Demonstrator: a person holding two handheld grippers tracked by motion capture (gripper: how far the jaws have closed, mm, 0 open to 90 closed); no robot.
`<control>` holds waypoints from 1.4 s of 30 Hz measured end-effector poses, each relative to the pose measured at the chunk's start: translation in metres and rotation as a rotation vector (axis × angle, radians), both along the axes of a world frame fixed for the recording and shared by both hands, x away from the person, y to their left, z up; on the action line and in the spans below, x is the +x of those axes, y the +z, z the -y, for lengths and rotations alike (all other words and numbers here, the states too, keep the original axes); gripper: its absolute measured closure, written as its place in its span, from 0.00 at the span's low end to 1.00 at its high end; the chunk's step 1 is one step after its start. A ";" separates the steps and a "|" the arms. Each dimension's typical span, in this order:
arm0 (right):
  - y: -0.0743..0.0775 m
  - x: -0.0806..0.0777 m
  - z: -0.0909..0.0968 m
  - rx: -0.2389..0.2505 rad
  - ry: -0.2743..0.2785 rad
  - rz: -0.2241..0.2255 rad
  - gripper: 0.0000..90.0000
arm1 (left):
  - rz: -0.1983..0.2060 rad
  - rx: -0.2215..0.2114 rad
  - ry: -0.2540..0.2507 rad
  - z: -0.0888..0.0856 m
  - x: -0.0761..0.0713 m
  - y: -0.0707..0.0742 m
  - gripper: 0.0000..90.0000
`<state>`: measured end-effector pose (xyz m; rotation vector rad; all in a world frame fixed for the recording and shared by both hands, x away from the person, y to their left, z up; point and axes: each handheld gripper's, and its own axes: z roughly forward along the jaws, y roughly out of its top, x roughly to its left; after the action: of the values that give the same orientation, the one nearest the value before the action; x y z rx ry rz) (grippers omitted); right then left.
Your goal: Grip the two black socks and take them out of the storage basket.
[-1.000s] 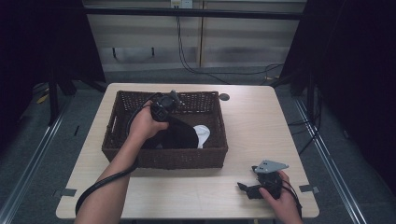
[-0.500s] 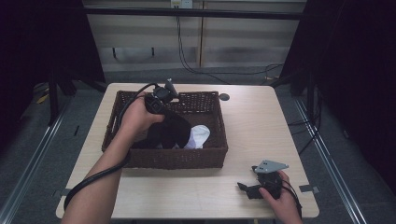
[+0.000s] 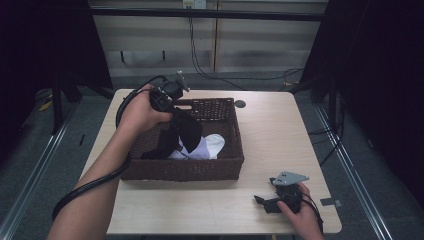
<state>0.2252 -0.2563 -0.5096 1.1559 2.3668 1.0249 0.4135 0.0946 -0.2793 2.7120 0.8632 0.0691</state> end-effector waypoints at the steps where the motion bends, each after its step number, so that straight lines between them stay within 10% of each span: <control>1: 0.000 0.000 0.000 0.000 0.000 0.000 0.14 | 0.000 0.001 -0.001 0.001 -0.001 0.002 0.97; 30: 0.000 0.000 0.000 0.001 0.000 0.000 0.14 | -0.026 0.041 -0.105 0.009 -0.028 0.075 0.96; 42: 0.000 0.000 0.000 0.000 0.000 0.000 0.14 | -0.052 0.040 -0.187 0.020 -0.064 0.062 0.96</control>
<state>0.2252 -0.2563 -0.5096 1.1563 2.3667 1.0250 0.3498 0.0747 -0.2177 2.8293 0.6248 -0.0245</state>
